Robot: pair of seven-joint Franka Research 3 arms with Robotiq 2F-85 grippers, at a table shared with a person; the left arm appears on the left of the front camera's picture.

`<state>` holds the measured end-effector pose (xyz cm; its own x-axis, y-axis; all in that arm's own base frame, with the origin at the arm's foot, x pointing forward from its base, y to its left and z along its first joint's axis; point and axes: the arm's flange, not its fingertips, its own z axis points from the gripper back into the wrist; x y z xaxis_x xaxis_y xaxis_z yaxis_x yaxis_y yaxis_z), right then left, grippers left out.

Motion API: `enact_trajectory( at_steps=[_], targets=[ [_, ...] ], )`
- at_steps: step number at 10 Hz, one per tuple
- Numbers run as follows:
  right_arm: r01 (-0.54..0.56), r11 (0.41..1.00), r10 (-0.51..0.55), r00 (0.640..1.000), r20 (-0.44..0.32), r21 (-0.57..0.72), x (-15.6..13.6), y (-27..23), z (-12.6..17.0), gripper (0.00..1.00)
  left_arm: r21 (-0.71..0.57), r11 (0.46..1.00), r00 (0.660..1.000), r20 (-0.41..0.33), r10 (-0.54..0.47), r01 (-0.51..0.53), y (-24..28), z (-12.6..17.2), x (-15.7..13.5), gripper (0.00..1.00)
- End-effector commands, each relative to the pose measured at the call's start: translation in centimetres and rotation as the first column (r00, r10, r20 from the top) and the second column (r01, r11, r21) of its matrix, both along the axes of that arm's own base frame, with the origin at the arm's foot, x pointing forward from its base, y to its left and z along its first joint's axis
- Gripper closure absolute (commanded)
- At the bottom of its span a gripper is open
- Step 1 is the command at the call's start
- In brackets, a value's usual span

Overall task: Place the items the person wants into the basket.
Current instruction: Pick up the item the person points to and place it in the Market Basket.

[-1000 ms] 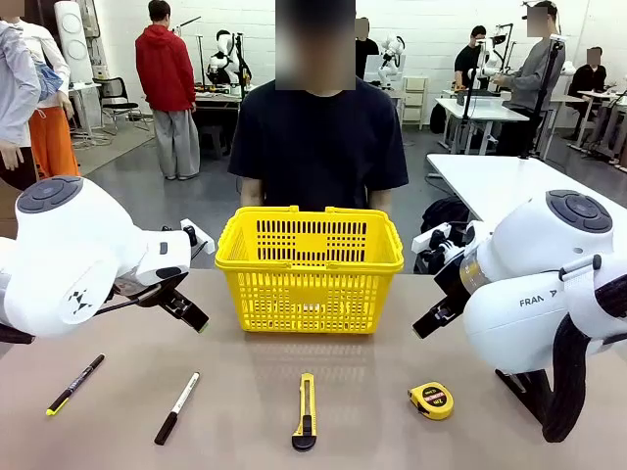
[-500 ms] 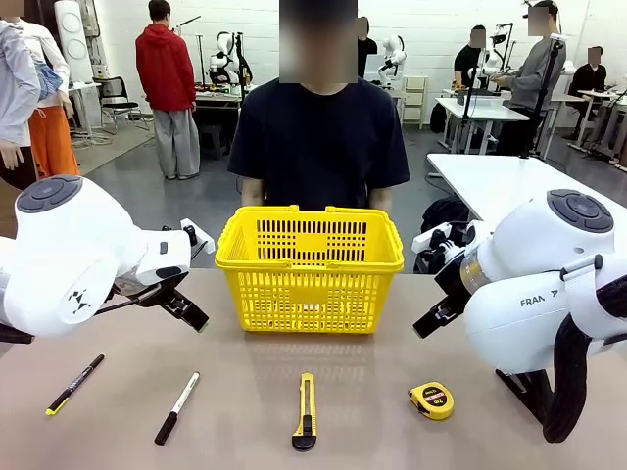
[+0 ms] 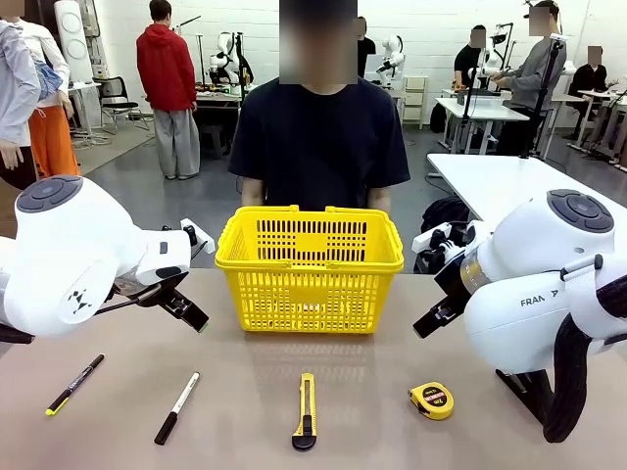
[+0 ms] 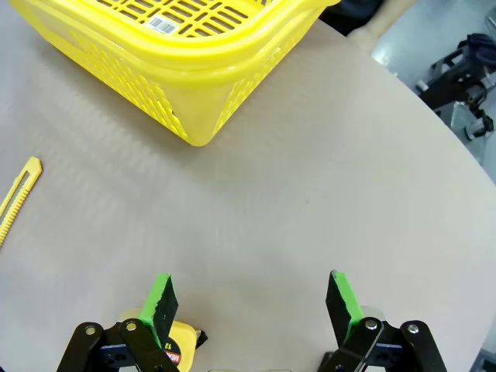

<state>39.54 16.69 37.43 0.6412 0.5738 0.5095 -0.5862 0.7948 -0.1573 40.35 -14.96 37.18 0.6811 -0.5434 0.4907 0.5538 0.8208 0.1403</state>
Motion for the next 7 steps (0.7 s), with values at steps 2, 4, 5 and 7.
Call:
enact_trajectory(
  at_steps=[2,4,5,7],
  targets=[
    [0.0,1.0,0.0,1.0,0.0,0.0,0.0,0.0,0.0,0.0,0.0,1.0,1.0,0.0,0.0,0.0,0.0,0.0,0.0,0.0],
    [0.035,0.996,-0.028,0.996,0.087,-0.08,-3.3,0.7,7.7,0.0,0.111,0.994,0.997,0.081,-0.02,0.011,0.9,7.9,-2.5,0.0],
    [0.049,0.989,-0.032,0.992,0.122,-0.139,-5.3,1.0,11.6,0.0,0.142,0.99,0.99,0.14,-0.025,0.005,1.4,11.6,-4.2,0.0],
    [0.087,0.975,-0.049,0.981,0.185,-0.205,-9.1,2.1,19.5,0.0,0.188,0.982,0.98,0.192,-0.048,0.011,2.0,18.7,-6.9,0.0]
  ],
)
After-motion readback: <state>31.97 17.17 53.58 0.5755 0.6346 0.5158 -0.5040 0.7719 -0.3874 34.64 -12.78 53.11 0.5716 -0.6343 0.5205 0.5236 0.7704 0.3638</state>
